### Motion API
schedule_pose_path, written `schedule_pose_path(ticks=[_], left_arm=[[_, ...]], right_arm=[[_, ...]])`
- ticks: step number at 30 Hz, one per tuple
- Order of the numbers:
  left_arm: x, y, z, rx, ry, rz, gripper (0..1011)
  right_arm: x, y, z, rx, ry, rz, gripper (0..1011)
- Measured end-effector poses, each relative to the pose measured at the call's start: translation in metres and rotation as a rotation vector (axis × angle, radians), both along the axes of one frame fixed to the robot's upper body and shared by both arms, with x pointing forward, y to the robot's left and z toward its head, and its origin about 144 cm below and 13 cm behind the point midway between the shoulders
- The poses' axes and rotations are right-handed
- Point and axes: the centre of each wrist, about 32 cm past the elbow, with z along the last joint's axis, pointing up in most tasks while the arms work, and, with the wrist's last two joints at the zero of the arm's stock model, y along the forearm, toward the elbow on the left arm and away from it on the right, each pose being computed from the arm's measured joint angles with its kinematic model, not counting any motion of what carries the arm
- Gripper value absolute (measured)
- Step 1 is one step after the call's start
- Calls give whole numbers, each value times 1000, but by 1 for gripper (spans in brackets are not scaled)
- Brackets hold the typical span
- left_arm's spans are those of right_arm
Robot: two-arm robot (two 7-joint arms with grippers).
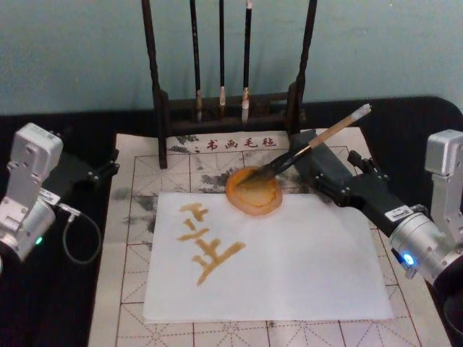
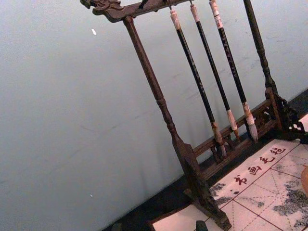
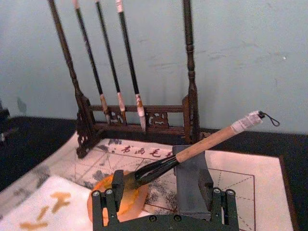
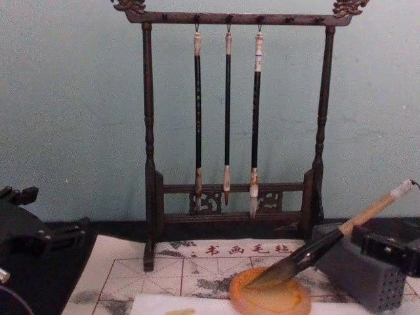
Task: Pick up the brush from the inkstone, write on the paper, then place the brush back to its original position.
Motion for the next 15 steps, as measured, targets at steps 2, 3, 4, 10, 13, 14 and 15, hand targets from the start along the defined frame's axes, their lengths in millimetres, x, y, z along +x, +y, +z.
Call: schedule_pose_path(ticks=[2,3,4,10,13,14,15], left_arm=[[0,0,0,0,0,0,1001],[0,0,0,0,0,0,1001],[0,0,0,0,0,0,1001],[0,0,0,0,0,0,1001],[0,0,0,0,0,0,1001],[0,0,0,0,0,0,1001],[0,0,0,0,0,0,1001]], right_arm=[[0,1,-1,-39,-15,5,1000],[-1,1,-1,-50,-17,6,1000],[-1,2,-1,-61,-21,7,1000],[-1,2,-3,-121,-21,11,1000],[0,3,-4,-139,-18,10,1000],[0,3,-4,-143,-17,9,1000],[0,3,-4,-143,-17,9,1000]])
